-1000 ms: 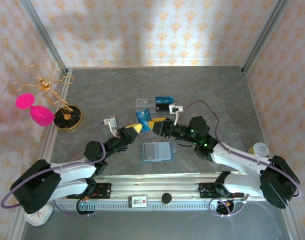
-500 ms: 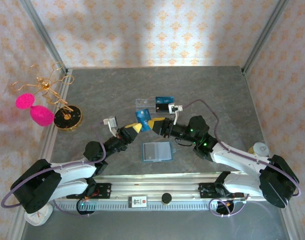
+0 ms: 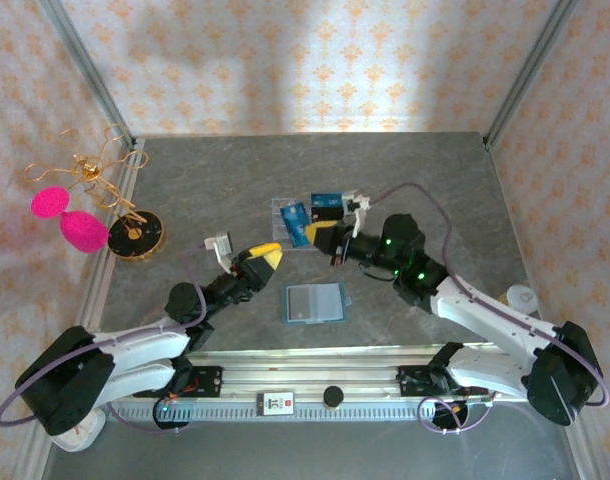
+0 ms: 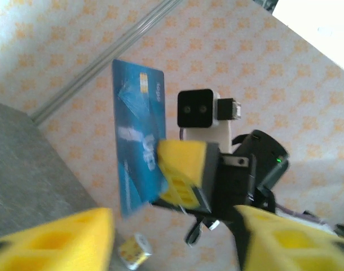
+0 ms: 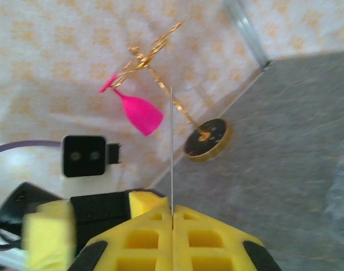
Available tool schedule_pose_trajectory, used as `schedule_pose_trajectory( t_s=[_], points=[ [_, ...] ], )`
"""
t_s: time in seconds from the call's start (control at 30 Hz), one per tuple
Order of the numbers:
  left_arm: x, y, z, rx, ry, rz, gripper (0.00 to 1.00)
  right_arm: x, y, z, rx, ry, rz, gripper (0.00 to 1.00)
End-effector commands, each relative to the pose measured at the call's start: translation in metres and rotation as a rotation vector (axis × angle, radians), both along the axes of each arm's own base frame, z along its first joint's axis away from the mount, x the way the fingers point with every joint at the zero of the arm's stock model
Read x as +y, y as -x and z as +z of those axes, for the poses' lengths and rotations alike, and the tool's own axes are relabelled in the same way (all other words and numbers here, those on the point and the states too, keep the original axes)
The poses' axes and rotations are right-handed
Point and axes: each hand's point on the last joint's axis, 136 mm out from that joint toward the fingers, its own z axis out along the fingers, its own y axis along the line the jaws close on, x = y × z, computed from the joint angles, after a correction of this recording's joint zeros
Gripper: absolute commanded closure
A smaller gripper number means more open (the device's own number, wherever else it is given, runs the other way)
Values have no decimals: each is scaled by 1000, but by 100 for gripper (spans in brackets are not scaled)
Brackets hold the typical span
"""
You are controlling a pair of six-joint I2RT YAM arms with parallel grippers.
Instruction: Take the credit cards out of the card holder
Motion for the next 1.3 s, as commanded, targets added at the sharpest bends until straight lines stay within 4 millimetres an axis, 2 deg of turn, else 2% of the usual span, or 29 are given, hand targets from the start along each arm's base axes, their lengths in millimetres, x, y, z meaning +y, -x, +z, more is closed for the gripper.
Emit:
schedule_pose_trajectory(
  t_s=[0.0,0.1,0.2,0.43,0.67,0.83,1.07,1.27],
  points=[
    [3,-1,3,-9,-46,24,29,-24,-20,4,-126,162,-57,100],
    [7,-2,-1,6,-95,52,21,-30,-39,-8,-189,339,-54,100],
    [13,-5,-6,34,-135,86,17,-26,-51,-27,-217,518,44,100],
    [18,-7,-18,86,-174,92,16,-27,-84,-31,-311,753,145,100],
    [23,-15,-19,105,-270,137,15,-33,-112,-56,-312,884,270,100],
    [28,-22,-20,115,-295,167,13,-44,-135,-64,-330,900,292,100],
    [37,-30,-24,131,-312,194,13,-51,-150,-76,-331,937,421,100],
    [47,-38,-23,147,-319,217,13,-47,-170,-93,-329,966,492,100]
  ],
)
